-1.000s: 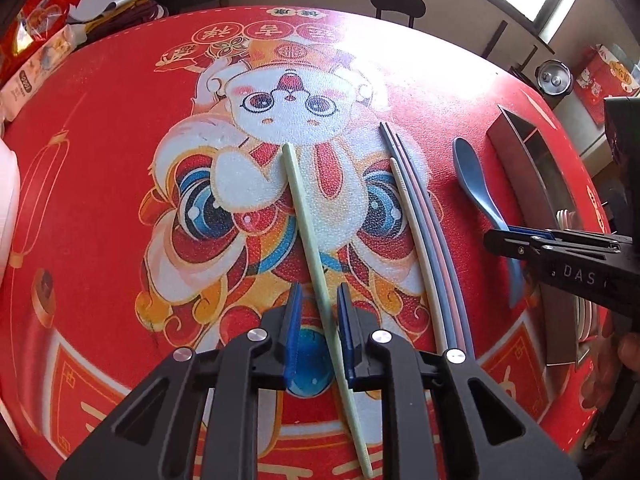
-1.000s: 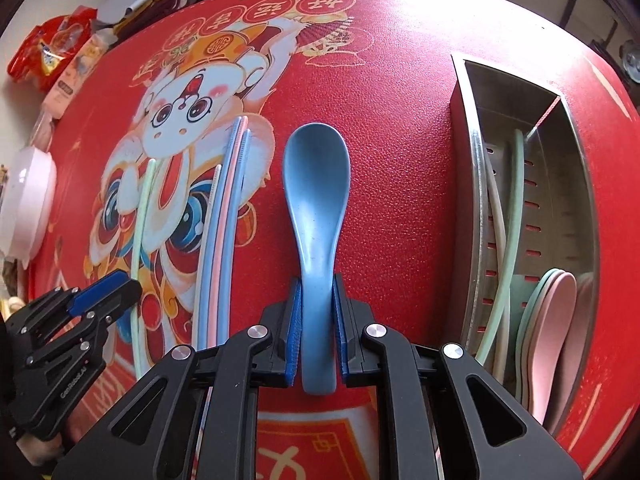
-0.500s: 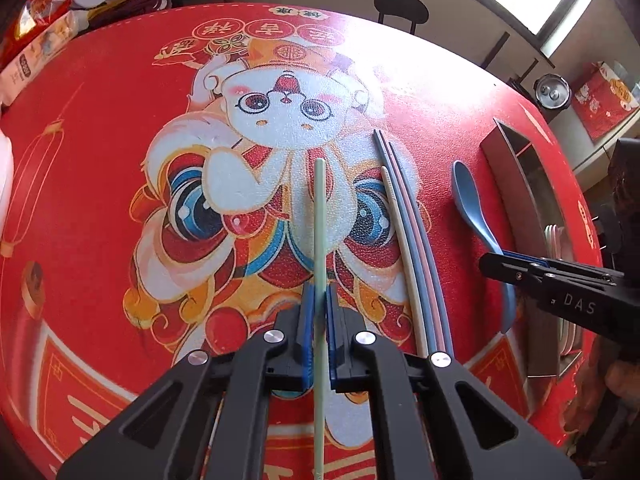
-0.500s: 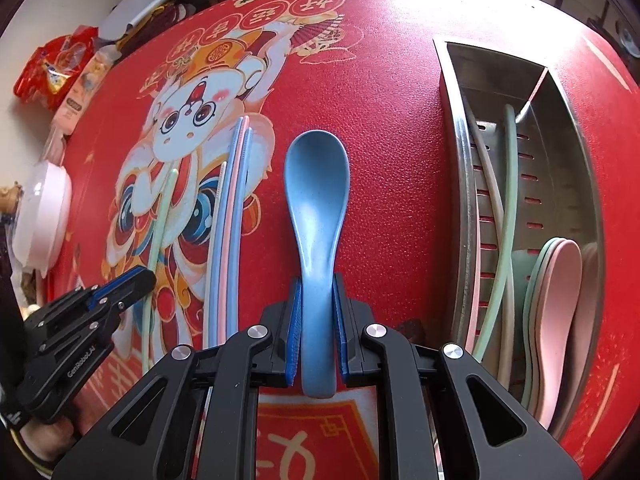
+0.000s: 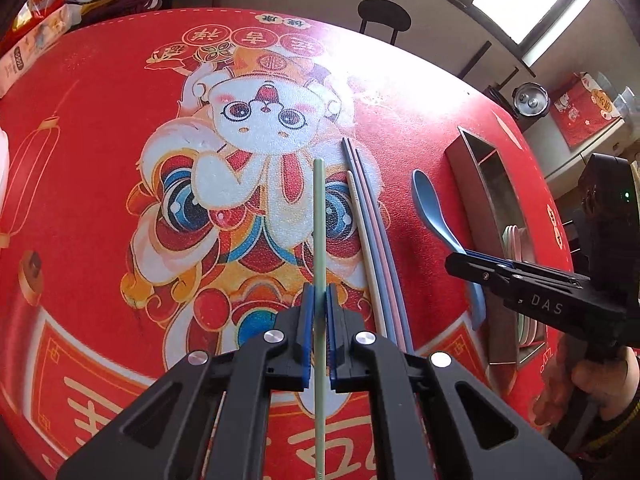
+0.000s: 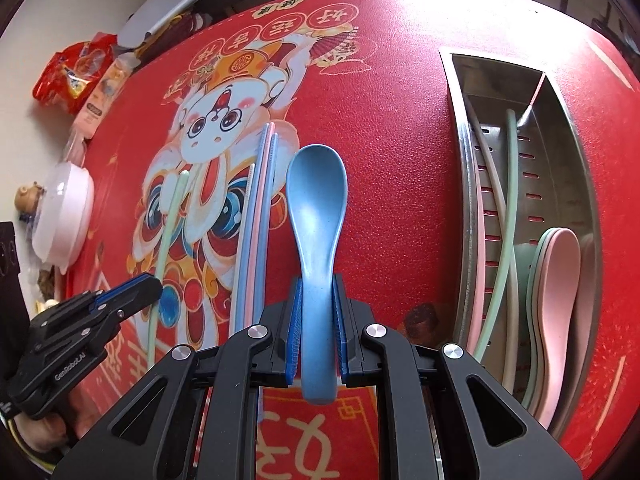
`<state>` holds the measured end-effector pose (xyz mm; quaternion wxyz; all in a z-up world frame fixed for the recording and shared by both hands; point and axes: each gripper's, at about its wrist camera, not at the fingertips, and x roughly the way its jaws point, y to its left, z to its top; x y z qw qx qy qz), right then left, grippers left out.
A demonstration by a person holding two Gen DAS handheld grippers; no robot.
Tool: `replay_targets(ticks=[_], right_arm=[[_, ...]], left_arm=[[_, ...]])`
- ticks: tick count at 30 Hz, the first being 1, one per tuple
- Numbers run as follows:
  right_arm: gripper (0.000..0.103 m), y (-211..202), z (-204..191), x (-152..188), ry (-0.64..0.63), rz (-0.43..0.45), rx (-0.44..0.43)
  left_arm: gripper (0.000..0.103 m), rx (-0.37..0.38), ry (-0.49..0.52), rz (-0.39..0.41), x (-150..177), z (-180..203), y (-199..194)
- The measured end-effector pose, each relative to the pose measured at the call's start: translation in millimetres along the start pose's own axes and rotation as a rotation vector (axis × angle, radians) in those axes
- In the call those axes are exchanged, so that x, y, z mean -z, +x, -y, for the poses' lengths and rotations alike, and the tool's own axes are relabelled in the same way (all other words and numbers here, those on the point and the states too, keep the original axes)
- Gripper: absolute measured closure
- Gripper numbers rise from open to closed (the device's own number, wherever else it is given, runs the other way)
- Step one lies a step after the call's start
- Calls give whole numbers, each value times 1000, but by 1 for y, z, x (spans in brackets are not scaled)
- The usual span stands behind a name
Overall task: Organize utensils
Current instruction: 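Lift the blue spoon with the right tool while the left tool carries the green chopstick over the tray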
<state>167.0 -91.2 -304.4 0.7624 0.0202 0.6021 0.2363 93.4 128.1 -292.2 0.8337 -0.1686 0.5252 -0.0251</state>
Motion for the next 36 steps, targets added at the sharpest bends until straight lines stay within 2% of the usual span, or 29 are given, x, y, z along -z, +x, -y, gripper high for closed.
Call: replay_targets(ticks=[11,21,29,36], right_arm=[[89,-32,12,2,27,78,-24],[89,-87,70,25,132,178,29],[89,-98,116,58,215,162,81],[89,-91,122,65,199,137,81]], left_arm=[[97,47,28,10,-13,18,-9],[97,150,49,2,-42,71,-3],[97,240,70,-46,-59,133,21],[97,274,23,-74,-69,170,50]])
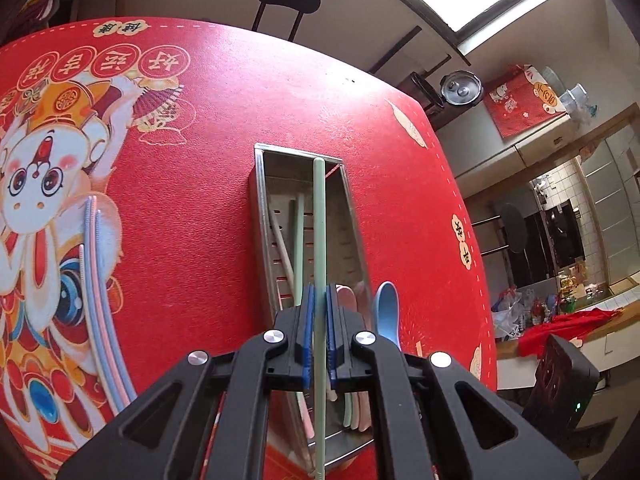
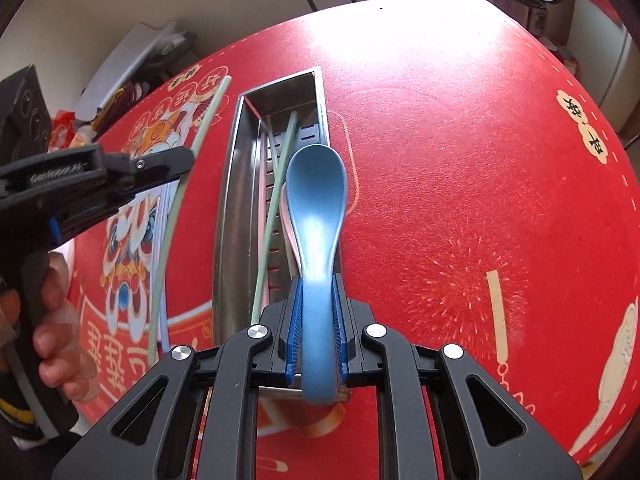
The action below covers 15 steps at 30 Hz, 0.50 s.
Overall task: Organize utensils
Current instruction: 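Lift the blue spoon with the right tool while the left tool carries the green chopstick over the tray, then lower the blue spoon into the tray with the right tool while the left tool releases the green chopstick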
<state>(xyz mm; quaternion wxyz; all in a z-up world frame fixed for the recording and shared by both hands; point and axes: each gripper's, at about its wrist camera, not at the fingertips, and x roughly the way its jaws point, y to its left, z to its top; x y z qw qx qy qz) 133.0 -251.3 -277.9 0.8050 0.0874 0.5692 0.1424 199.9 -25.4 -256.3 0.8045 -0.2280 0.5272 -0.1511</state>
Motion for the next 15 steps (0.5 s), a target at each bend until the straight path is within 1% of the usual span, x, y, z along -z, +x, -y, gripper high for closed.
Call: replay_targets(ticks=[6,15], right_arm=[[89,5,-3,-3,-20,-14,-6],[89,16,-10,-5,-30,-39,-11]], left_arm=[[97,-26,-46,-29,-5,-2,24],[97,-68,-36,-49,-4,-1,40]])
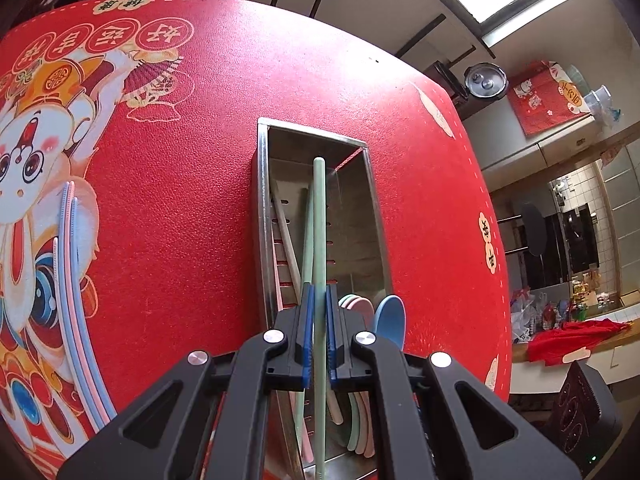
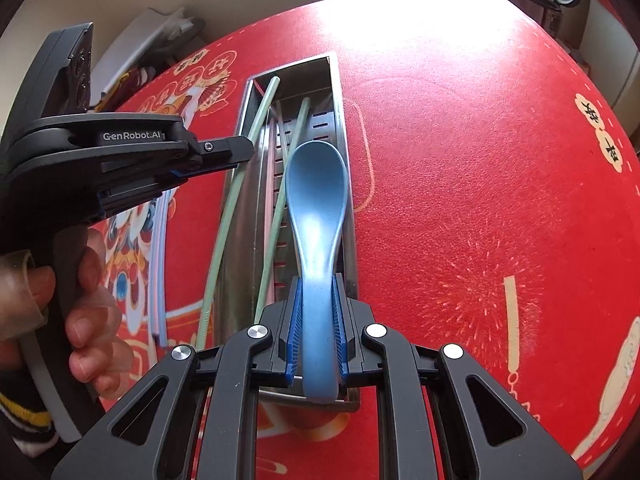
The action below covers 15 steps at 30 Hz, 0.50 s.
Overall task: Organize utensils
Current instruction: 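Lower the blue spoon into the tray with the right tool while the left tool releases the green chopstick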
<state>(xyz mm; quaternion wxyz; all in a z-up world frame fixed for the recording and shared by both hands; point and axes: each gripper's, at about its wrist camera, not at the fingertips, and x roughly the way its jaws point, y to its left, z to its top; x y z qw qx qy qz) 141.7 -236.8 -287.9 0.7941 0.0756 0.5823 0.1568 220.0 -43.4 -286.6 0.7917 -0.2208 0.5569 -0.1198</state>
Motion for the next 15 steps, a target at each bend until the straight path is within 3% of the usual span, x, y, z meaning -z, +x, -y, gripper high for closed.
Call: replay_targets(ticks=[15], right_arm=[[88,3,0,-2,6,-4,7]], left_arm=[[97,-9,11,-17,-4,-1,9]])
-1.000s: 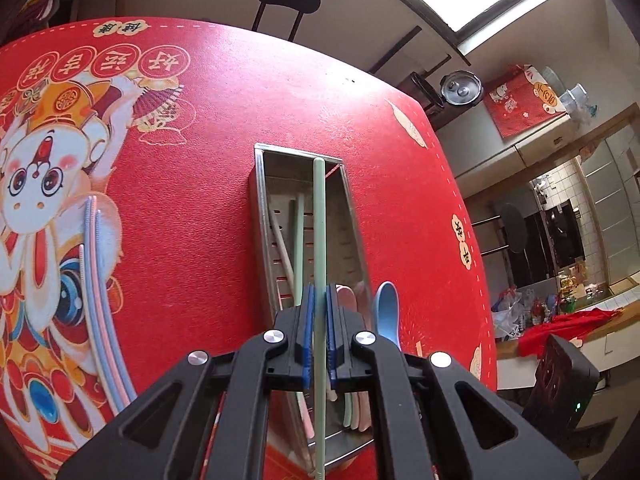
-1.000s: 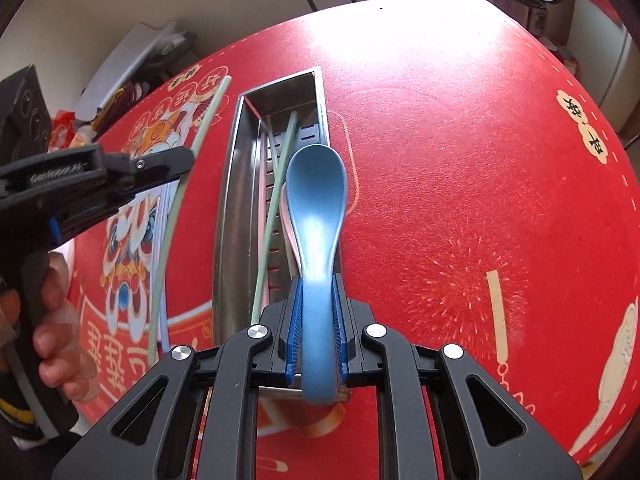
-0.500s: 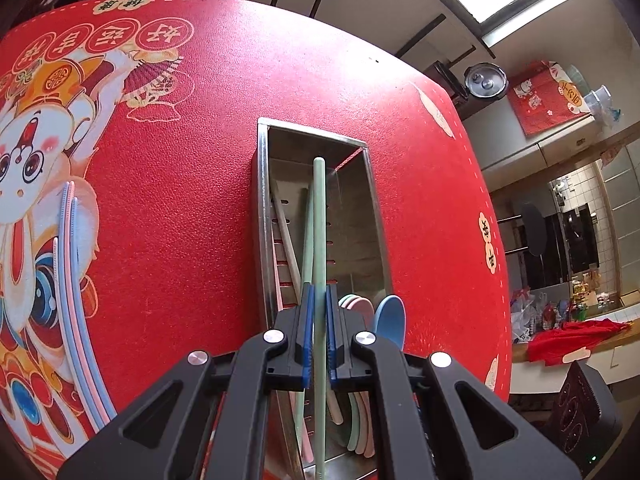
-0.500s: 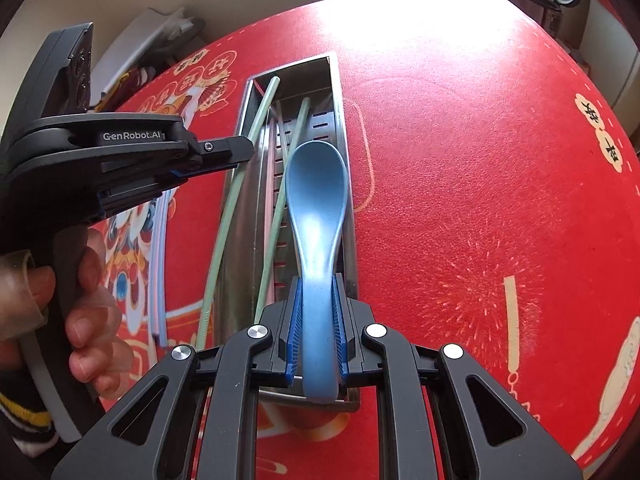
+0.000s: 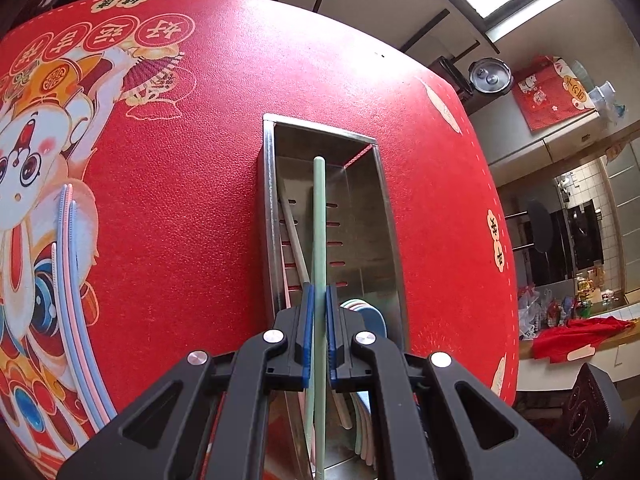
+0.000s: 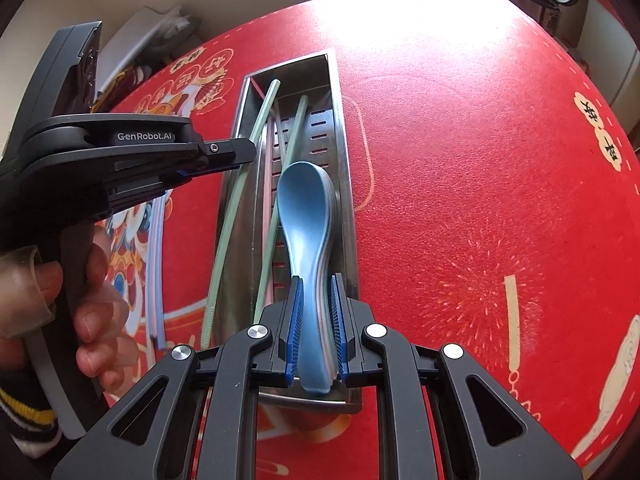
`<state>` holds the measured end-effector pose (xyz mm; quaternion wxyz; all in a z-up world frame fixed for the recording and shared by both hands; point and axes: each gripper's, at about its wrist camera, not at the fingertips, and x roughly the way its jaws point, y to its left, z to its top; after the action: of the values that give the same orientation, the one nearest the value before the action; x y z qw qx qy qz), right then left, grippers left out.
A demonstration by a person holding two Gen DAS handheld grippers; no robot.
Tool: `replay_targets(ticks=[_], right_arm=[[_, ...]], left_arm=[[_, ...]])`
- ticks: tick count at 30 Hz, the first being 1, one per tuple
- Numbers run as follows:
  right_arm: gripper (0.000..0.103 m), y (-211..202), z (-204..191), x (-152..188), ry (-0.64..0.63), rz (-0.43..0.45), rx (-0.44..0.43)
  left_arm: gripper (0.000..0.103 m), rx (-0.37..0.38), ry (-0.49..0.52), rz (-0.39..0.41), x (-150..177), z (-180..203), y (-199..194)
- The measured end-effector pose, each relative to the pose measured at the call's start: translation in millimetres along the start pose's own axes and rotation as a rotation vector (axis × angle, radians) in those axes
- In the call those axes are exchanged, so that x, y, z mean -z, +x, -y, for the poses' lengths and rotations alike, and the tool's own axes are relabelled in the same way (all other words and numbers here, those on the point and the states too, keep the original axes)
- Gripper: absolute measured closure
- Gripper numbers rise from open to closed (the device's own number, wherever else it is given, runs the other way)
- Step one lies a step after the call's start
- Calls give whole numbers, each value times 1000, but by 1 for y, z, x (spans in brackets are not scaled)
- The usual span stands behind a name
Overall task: Organize utensils
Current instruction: 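Lower the blue spoon into the tray with the right tool while the left tool releases the green chopstick, then raise both open tools from the tray toward the loose chopsticks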
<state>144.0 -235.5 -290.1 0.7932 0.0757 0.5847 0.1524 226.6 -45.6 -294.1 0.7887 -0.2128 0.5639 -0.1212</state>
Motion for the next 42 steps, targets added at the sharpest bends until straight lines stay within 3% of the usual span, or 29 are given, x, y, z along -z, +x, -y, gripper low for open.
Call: replay_targets(ticks=[6,8,9,12,14,16,19,27,34,37,40,42], right_arm=[[87,-9,2,-1,16,15,26],[86,-12,3,-2,26,15,37],[81,-13,3,-2,29,15,42],[45,-18,2,-2,35,32,53],[44,-20,-1,-2,32,43,49],[39,-20,-4,-4,30,38,48],[35,-20,-12,-7,19,40,37],[34,-6,-55,-17,-81,11,0],[34,11,-112,-36,-225,12,-46],[35,23,-135,-42,-289,3,-60],[47,37,-153,-42,-355,-25,-53],[50,47,-159,-41,-378,-51,-47]], left_arm=[[95,-9,34,26,-4,6,-8],[89,-15,42,33,-5,5,-13],[82,-22,48,39,-5,5,-16],[61,-45,79,74,-8,4,-33],[45,-59,107,97,-9,0,-47],[21,-87,135,118,-8,-7,-62],[7,-133,179,142,-3,-24,-84],[6,-293,201,141,24,-97,-119],[7,-340,164,138,51,-137,-119],[14,-360,176,151,59,-142,-118],[22,-356,168,138,66,-147,-114],[25,-369,174,134,69,-151,-111]])
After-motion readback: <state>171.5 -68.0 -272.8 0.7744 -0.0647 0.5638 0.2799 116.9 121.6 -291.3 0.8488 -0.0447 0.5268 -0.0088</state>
